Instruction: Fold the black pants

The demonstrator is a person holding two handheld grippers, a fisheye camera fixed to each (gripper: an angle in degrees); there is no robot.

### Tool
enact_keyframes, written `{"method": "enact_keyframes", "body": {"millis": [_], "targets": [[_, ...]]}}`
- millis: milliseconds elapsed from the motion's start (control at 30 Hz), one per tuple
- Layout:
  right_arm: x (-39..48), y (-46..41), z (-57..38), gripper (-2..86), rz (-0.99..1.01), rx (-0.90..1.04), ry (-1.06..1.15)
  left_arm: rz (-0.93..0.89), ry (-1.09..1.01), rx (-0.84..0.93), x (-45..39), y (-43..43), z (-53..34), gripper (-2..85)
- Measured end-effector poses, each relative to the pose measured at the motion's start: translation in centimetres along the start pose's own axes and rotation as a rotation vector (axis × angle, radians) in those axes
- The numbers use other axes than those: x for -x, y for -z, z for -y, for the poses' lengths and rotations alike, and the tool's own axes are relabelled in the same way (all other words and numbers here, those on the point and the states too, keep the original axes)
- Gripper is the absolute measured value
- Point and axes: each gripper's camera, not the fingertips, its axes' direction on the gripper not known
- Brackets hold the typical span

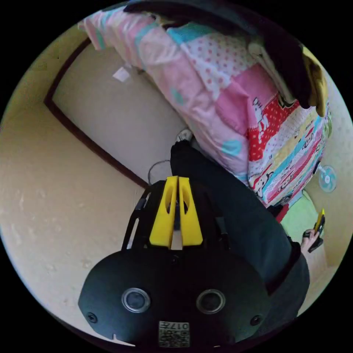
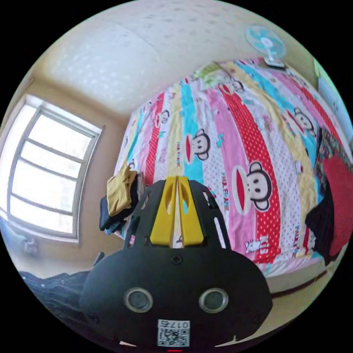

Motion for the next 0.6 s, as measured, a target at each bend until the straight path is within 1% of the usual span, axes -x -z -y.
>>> {"method": "enact_keyframes", "body": {"millis": [67,100,133,167,200,267,300,333,400,467,500,533,600], "targets": [[4.5,0.1,-1.9,0.2,-0.006,-0.097,0.087,-0.053,-0.143,-0.094,1.2,3.7,3.2,0.1],[6.5,0.0,-3.3,0.2,-0.004,-0.143,0.121,-0.065,-0.163,-0.118,1.8,4.7,4.0,0.3],[7.3,-0.1,-4.0,0.2,0.0,-0.161,0.139,-0.058,-0.17,-0.201,3.3,7.2,5.3,0.7],[8.4,-0.2,-5.3,0.2,0.008,-0.192,0.17,-0.047,-0.15,-0.309,5.1,10.0,6.3,1.9],[8.9,-0.3,-6.6,0.3,0.024,-0.214,0.185,-0.05,-0.134,-0.366,6.0,11.4,6.7,2.5],[8.7,-0.7,-8.3,0.3,0.073,-0.216,0.175,-0.134,-0.081,-0.574,10.0,15.9,8.2,8.2],[8.3,-1.1,-9.4,0.3,0.098,-0.212,0.165,-0.163,-0.073,-0.609,10.9,16.5,8.7,9.6],[8.1,-1.2,-10.1,0.3,0.098,-0.214,0.161,-0.229,-0.062,-0.647,12.4,17.1,10.0,11.4],[7.5,-2.2,-12.9,0.3,0.009,-0.227,0.138,-0.319,-0.06,-0.614,13.8,16.0,12.7,12.1],[6.9,-3.4,-14.9,0.2,-0.063,-0.205,0.109,-0.44,-0.099,-0.467,13.3,11.6,16.7,10.2],[6.4,-4.3,-16.2,0.2,-0.095,-0.185,0.088,-0.454,-0.084,-0.44,13.2,10.6,17.4,9.5],[6.2,-4.7,-16.9,0.2,-0.107,-0.177,0.08,-0.466,-0.088,-0.43,12.9,9.6,17.8,7.2],[5.5,-6.1,-19.8,0.2,-0.149,-0.157,0.059,-0.554,-0.182,-0.455,12.9,9.9,17.8,5.3]]}}
